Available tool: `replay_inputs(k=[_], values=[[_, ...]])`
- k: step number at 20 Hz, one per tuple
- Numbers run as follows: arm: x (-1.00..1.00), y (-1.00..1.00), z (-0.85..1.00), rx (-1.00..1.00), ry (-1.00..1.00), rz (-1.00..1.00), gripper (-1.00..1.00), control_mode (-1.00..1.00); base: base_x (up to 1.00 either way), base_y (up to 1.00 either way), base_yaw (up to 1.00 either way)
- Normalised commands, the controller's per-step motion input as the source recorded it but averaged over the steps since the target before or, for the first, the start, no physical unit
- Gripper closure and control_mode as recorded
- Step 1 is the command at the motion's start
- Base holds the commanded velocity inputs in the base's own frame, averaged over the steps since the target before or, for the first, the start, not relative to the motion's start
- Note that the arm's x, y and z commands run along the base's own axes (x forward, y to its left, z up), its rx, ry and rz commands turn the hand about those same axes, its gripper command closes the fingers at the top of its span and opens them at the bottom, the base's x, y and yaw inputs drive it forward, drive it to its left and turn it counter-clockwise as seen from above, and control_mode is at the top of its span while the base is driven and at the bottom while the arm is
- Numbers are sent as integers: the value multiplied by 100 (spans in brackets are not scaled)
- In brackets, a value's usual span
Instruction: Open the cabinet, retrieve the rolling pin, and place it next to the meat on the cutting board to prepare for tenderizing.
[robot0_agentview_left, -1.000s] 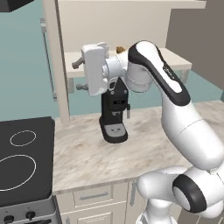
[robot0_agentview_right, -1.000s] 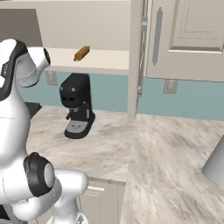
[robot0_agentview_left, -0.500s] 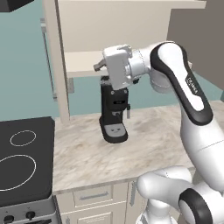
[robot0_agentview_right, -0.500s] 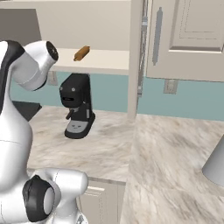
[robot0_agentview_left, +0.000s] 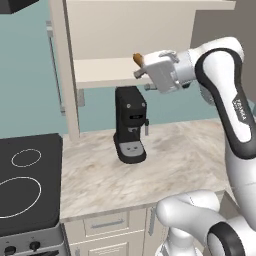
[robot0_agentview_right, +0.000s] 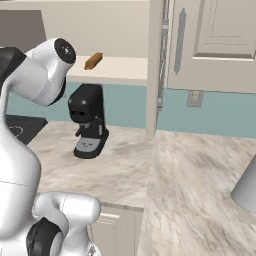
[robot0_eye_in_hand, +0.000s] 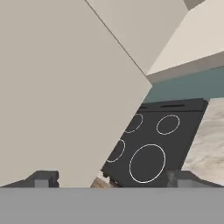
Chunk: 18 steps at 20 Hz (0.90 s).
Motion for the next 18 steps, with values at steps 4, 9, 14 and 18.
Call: replay_inputs(k=[4, 9, 14, 18], values=[[3, -57, 3, -13, -11, -27, -100, -100, 0, 0, 0], [17, -44, 0, -10, -7, -28, -100, -100, 0, 0, 0], [26, -34, 0, -10, -8, -25, -100, -100, 0, 0, 0], [37, -25, 0, -10, -8, -21, -100, -100, 0, 0, 0]])
